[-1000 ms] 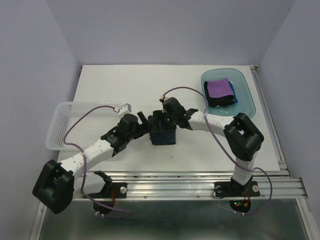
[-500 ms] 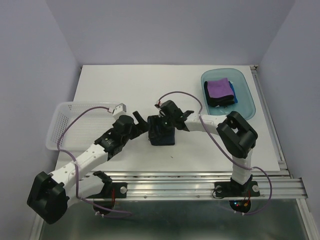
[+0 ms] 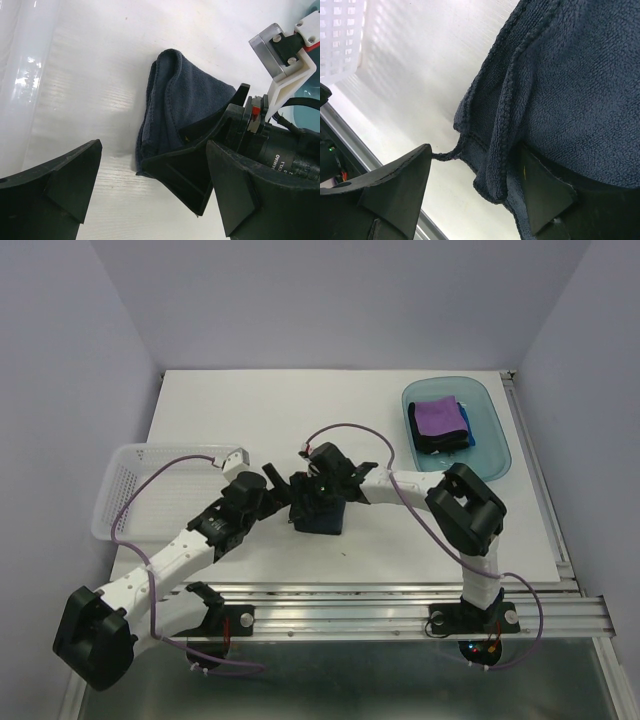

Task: Fold and stack the towels
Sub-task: Fold the towel, then neatly place the folded towel into the bin

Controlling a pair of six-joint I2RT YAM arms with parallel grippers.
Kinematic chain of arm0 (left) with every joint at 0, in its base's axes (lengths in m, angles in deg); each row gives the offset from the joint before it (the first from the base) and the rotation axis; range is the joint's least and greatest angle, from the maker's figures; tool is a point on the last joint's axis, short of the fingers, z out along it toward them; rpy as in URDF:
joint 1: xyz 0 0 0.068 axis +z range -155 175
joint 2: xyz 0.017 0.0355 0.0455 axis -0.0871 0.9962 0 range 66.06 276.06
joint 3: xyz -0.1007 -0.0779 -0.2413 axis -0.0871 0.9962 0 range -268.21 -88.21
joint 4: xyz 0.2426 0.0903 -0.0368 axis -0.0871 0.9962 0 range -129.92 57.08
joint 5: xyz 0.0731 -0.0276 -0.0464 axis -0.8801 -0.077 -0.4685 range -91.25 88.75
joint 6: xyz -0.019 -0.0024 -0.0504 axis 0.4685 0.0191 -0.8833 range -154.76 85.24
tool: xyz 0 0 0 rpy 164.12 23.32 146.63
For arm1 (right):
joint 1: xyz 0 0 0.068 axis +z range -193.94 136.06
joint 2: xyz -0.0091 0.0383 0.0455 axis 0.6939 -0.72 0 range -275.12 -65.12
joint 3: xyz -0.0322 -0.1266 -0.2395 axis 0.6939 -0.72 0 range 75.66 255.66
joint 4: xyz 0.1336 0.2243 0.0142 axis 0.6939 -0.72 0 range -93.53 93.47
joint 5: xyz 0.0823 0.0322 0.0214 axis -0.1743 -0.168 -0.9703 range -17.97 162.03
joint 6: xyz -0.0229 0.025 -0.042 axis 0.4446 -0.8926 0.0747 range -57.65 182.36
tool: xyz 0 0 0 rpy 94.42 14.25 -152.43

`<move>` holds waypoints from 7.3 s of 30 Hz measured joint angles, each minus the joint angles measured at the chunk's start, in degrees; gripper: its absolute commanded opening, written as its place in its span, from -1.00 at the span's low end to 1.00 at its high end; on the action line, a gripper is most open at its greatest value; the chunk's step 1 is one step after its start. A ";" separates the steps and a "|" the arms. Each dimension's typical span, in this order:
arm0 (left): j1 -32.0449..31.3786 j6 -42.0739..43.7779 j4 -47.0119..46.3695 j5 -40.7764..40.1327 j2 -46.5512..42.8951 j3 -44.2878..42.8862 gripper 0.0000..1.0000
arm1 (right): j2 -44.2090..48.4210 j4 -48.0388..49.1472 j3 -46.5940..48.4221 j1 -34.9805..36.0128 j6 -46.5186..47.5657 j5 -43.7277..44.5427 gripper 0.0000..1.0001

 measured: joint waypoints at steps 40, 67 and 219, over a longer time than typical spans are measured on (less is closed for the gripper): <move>0.00 -0.90 10.51 -8.81 -12.39 -2.27 0.96 | -0.52 0.46 4.61 3.04 6.86 4.04 1.00; -0.04 -0.42 7.06 -6.97 -9.62 -2.27 0.98 | -2.12 -12.68 15.10 -8.35 37.73 18.10 0.94; 7.26 3.67 3.50 -5.07 8.87 -10.08 0.98 | 0.48 -4.28 16.17 -43.78 42.73 38.66 -0.35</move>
